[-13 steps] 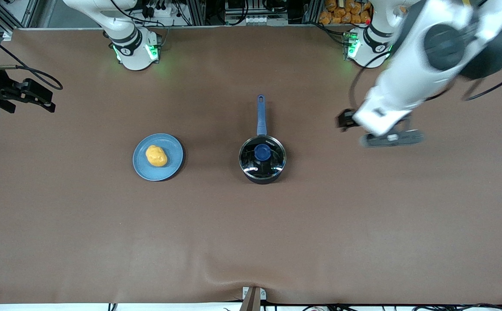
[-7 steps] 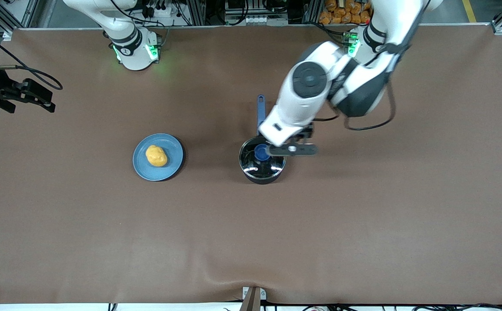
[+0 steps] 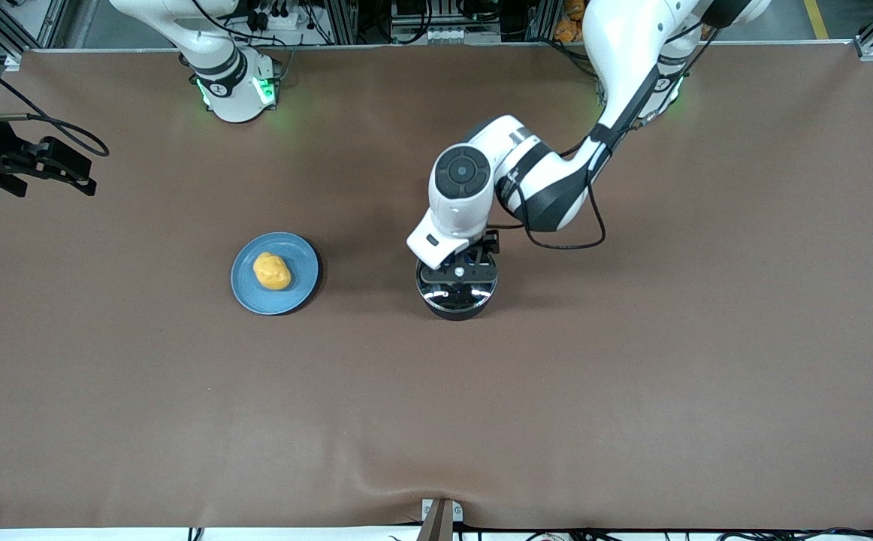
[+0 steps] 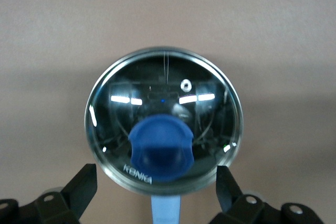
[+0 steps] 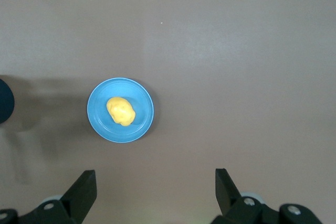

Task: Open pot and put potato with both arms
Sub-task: 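Reach the left gripper to the blue knob of the glass lid, then grasp the blue knob with the left gripper and lift the lid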

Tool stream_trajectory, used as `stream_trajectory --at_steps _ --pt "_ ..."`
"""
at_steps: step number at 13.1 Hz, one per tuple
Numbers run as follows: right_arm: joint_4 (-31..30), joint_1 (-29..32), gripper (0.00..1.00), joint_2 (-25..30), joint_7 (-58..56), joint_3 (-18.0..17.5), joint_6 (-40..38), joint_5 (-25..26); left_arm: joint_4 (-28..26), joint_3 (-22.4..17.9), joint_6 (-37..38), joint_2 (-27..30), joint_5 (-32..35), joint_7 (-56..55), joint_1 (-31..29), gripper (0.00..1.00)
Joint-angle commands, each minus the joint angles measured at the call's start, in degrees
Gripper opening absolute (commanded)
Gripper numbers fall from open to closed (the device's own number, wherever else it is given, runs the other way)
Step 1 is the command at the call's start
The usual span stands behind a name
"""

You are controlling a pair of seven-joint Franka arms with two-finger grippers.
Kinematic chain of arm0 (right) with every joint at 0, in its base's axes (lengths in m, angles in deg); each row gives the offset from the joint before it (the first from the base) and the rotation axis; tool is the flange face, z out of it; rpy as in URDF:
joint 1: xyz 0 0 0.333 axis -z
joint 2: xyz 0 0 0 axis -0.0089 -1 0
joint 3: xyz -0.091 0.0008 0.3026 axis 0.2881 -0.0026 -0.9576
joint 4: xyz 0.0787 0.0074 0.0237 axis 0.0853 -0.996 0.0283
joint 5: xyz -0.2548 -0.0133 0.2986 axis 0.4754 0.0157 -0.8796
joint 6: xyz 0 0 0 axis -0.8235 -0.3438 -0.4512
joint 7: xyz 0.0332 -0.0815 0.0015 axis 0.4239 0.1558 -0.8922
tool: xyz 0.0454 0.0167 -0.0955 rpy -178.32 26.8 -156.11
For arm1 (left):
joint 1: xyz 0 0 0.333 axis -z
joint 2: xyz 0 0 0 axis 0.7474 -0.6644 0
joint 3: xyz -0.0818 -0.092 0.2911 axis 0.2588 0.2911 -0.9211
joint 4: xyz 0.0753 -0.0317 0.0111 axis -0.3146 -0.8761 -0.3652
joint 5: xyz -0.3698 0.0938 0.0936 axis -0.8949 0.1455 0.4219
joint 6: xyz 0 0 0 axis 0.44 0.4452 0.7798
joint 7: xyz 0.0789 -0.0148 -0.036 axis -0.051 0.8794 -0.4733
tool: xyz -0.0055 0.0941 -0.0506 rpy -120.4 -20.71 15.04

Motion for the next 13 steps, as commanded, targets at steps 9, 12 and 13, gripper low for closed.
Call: stream_trajectory --at_steps 9,12,13 --pt "0.8 0.4 1.00 -0.4 -0.4 -0.1 -0.5 -0.8 1.7 0.0 -2.1 -3.7 0.6 -1.2 0.7 0.66" --pt "0.9 0.3 1.00 -0.4 -0.4 -0.1 -0.5 -0.8 1.7 0.0 -2.0 -3.8 0.6 -2.4 0.7 0.34" --pt "0.9 0.3 1.00 -0.3 -0.4 -0.1 -0.5 -0.8 1.7 0.0 -2.0 -3.5 0.9 -2.6 0.7 0.10"
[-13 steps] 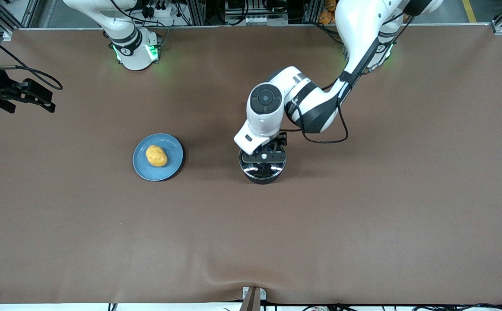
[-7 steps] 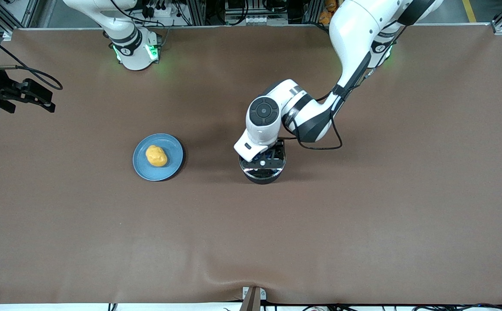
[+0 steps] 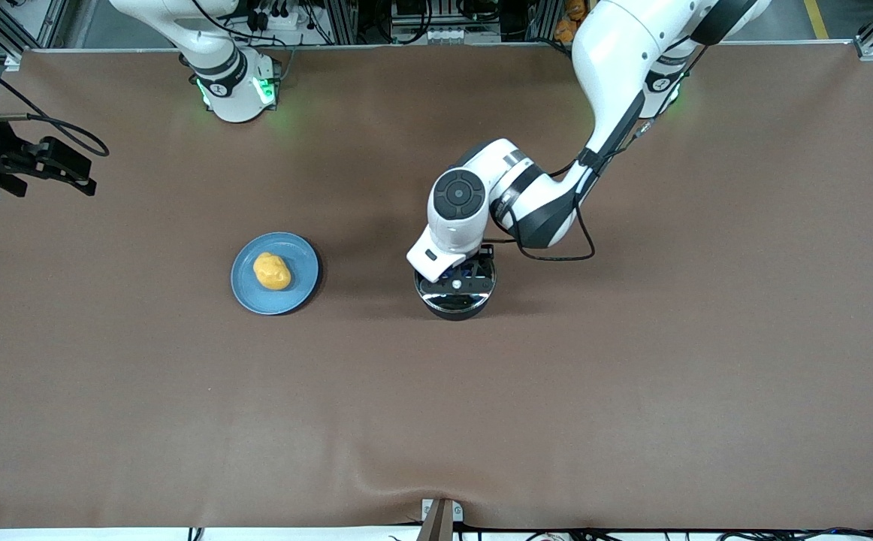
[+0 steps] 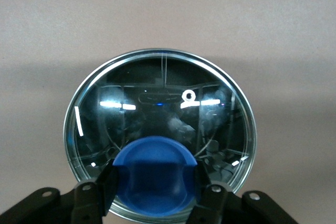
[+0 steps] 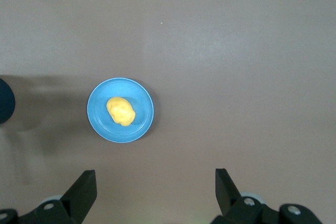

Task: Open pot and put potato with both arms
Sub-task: 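Grasp the blue knob with the left gripper and lift the lid, then set the lid down beside the pot while the right gripper reaches the potato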

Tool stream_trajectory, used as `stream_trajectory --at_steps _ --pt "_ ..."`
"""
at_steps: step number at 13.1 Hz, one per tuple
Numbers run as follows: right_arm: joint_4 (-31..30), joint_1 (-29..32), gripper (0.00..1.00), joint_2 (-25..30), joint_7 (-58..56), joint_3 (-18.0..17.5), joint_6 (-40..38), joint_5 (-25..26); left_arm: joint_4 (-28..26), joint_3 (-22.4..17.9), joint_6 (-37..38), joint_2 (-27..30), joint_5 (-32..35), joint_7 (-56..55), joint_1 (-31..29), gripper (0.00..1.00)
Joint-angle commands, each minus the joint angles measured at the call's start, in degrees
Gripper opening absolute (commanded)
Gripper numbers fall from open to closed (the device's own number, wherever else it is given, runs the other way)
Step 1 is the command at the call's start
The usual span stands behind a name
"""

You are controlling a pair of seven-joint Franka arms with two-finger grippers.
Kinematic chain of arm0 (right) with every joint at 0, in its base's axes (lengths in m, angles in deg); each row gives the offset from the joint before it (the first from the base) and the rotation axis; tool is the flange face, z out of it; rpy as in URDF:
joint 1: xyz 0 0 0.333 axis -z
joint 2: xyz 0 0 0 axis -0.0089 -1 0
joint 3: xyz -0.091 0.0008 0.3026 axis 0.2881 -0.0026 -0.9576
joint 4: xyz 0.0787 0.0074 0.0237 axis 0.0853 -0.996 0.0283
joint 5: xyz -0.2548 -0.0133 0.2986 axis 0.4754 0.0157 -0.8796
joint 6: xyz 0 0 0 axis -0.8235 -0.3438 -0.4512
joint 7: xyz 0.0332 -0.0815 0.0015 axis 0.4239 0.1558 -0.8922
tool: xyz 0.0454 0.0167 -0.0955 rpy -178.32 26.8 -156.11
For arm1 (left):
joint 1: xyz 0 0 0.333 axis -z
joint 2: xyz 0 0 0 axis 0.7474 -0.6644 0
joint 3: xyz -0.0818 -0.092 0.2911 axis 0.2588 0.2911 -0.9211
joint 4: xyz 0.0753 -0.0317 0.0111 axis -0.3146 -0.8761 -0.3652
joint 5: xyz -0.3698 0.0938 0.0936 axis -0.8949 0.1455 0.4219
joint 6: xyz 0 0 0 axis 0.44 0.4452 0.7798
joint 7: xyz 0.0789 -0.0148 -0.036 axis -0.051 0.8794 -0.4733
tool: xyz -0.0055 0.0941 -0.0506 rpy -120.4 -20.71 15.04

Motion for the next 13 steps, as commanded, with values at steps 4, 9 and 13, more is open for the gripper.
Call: stream_trajectory --at_steps 4,9,13 --pt "0.9 0.2 1.00 -0.4 -0.4 -0.1 -0.5 -0.8 1.2 0.2 1.4 1.6 0.7 -2.3 0.1 0.00" --pt "0.8 0.0 1.00 -0.4 0.1 -0.1 -0.6 -0.8 1.1 0.5 11.4 11.7 0.6 -1.0 -5.6 0.00" --pt "0.9 -0.2 1.00 -0.6 -0.6 -0.2 -0.5 -0.7 -0.4 0.6 14.4 13.6 1.2 5.2 -18.3 0.00"
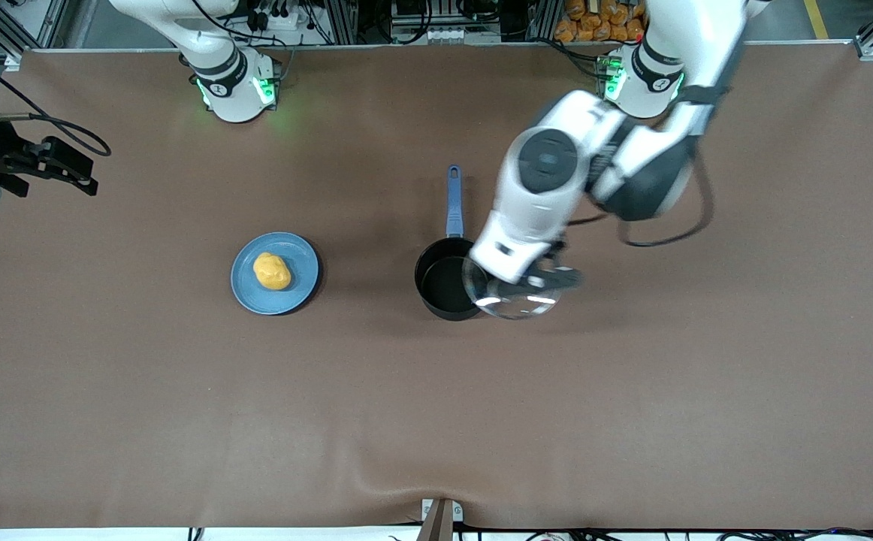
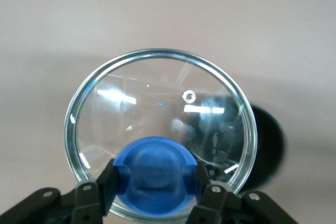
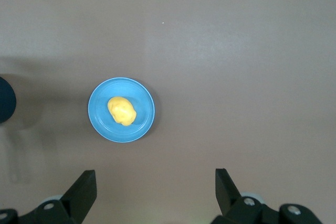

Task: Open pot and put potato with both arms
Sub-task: 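Set the lid down beside the pot while the right gripper reaches the potato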

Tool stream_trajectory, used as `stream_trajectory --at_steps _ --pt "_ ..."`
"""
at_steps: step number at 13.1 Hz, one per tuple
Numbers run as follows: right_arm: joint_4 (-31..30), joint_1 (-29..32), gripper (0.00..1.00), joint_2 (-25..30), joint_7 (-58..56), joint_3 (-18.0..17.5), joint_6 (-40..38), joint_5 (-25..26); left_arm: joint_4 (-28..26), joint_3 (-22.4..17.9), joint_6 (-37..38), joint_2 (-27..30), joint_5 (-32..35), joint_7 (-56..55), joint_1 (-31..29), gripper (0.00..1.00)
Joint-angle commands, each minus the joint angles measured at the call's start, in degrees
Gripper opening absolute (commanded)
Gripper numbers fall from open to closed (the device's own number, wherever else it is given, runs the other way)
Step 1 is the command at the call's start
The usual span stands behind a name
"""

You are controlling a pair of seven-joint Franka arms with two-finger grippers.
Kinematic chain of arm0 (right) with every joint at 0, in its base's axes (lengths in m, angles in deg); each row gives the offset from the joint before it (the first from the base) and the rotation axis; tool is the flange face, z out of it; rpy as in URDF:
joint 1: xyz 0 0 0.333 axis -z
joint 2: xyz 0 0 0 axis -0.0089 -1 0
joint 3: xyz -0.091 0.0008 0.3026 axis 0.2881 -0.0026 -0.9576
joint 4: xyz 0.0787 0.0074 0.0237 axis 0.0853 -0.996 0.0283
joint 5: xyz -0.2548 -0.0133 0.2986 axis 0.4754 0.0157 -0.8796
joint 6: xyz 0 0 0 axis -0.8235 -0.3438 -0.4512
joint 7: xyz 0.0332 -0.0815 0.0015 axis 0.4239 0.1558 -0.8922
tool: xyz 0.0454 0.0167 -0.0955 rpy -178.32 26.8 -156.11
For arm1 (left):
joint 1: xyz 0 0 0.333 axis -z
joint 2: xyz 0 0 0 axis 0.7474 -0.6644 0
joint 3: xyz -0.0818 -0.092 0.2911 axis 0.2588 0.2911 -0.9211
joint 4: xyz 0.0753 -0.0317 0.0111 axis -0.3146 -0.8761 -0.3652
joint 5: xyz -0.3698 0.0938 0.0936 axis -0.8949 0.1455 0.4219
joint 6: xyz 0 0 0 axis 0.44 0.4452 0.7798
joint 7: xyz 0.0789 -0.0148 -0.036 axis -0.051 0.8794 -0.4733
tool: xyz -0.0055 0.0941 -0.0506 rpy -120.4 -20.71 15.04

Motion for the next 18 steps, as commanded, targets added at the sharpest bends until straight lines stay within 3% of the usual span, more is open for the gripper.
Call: stream_trajectory --at_steps 1,5,7,10,12,15,16,17,18 --pt "0.9 0.1 1.00 -1.2 -0.6 -0.1 -0.4 -0.7 -2.1 0.8 -1.5 0.0 0.7 5.6 -8.6 0.00" --pt "1.3 0.8 1.00 -4.9 -0.6 -0.1 0.5 -0.3 -6.2 0.8 -5.0 -1.9 0.0 13.3 -17.2 0.00" --pt "1.3 0.4 1.00 -8.1 -0.6 -0.1 0.4 -0.2 -12.2 0.8 -9.1 -1.6 0.4 15.1 -21.1 0.00" --pt "0.3 -0.9 1.00 -11.9 0.4 -0.1 0.0 0.1 -25.0 0.8 -24.0 -0.1 0.6 24.9 -28.6 0.00" --pt "-2.6 -0.8 1.00 -14.7 -0.1 -0.2 2.7 -1.3 -30.0 0.8 -30.3 0.3 0.7 28.4 -31.0 0.00" --pt "-10.4 -3.3 1.00 -15.5 -2.1 -0.3 10.5 -7.1 -32.8 0.8 -35.1 -0.6 0.8 33.3 -34.0 0.00" --pt "-11.8 -5.3 1.00 -15.6 -4.8 -0.2 12.5 -7.2 -32.5 0.7 -35.4 -1.4 0.8 34.3 -34.5 0.18" --pt "-13.9 -6.7 1.00 -15.6 -7.2 -0.2 15.0 -7.2 -32.1 0.7 -35.4 -1.6 1.0 35.3 -34.5 0.99" --pt "-16.6 -7.1 1.00 -15.5 -11.0 -0.3 17.6 -7.2 -31.5 0.7 -35.3 -1.3 1.4 35.4 -34.2 1.00"
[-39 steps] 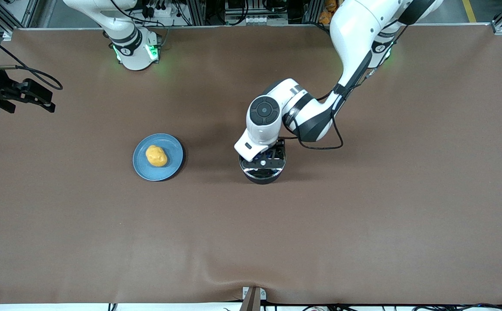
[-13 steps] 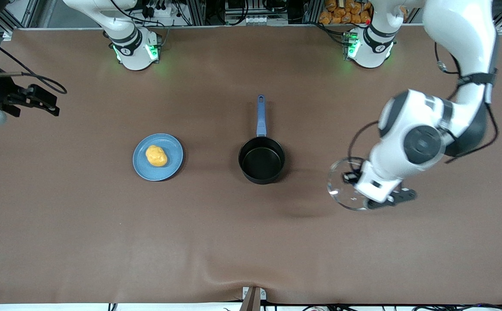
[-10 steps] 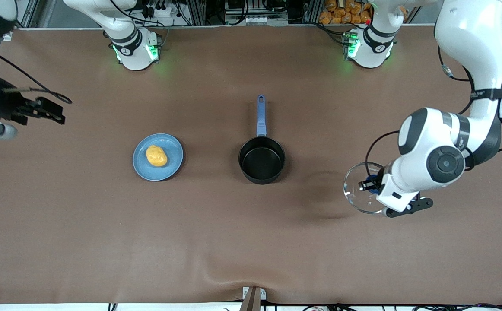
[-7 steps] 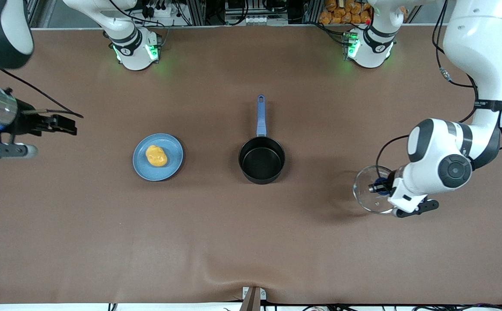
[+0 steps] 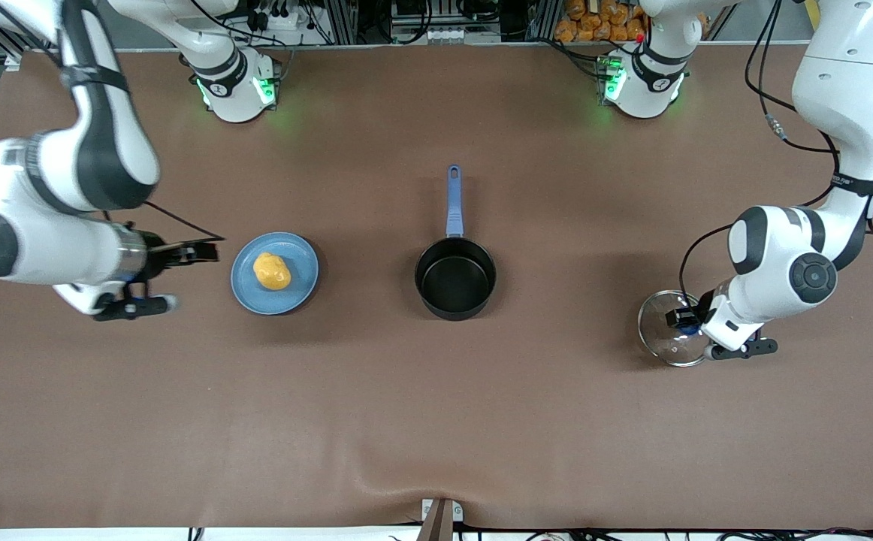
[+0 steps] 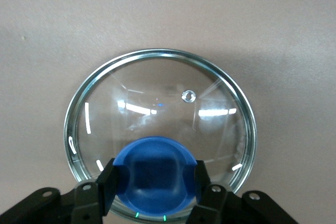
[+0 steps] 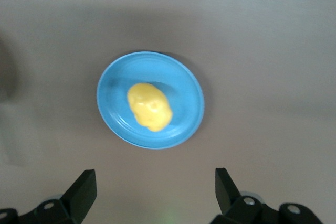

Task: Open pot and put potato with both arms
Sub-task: 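Set the lid down beside the pot while the right gripper reaches the potato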

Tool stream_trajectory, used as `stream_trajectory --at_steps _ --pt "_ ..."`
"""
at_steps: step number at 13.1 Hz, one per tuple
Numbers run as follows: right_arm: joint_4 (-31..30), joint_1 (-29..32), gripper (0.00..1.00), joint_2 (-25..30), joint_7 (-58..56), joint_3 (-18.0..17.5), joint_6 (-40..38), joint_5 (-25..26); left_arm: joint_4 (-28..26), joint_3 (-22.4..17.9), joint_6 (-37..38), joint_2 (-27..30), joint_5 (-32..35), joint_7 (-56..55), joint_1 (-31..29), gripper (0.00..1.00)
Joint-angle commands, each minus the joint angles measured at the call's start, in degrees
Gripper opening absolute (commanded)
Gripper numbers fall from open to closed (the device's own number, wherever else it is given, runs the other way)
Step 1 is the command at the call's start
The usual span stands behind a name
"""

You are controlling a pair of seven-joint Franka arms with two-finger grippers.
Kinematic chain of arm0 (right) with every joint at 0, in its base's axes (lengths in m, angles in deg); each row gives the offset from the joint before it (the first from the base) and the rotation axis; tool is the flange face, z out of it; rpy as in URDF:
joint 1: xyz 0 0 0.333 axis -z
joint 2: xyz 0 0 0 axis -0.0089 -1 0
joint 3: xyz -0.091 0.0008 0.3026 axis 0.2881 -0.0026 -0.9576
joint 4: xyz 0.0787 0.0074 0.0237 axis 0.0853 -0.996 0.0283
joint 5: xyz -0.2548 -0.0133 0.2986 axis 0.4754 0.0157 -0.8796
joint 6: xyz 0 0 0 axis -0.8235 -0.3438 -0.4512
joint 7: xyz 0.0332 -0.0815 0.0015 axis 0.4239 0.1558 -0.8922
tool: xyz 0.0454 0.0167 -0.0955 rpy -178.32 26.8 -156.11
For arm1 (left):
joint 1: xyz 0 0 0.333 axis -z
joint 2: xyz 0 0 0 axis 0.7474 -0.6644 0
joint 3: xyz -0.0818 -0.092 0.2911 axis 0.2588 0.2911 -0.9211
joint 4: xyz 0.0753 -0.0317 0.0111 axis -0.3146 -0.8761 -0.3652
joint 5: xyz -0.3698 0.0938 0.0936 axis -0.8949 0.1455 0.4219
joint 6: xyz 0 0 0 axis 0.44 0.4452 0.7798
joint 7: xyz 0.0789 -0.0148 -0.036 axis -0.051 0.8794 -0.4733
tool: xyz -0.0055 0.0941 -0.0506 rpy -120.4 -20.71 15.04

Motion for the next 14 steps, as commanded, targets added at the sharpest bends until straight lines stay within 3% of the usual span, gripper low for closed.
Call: stream_trajectory --at_steps 1,7,10,14 --pt "-8.1 -2.1 1.00 2.4 -8.8 0.2 7.3 -0.7 0.5 0.5 -0.4 2.3 1.7 0.9 -0.3 1.00" --pt "-22.1 -7.0 1.00 2.7 -20.5 0.3 28.6 0.2 13.5 1.1 10.5 6.8 2.6 7.9 -1.0 1.00" --pt "-25.4 -6.5 1.00 2.8 -27.6 0.4 33.1 0.4 22.6 1.2 24.8 9.2 2.2 7.5 -0.3 1.00" --pt "-27.2 -6.6 1.00 1.4 -27.7 0.4 38.5 0.7 24.5 2.6 33.6 15.4 1.4 7.5 -0.5 1.00"
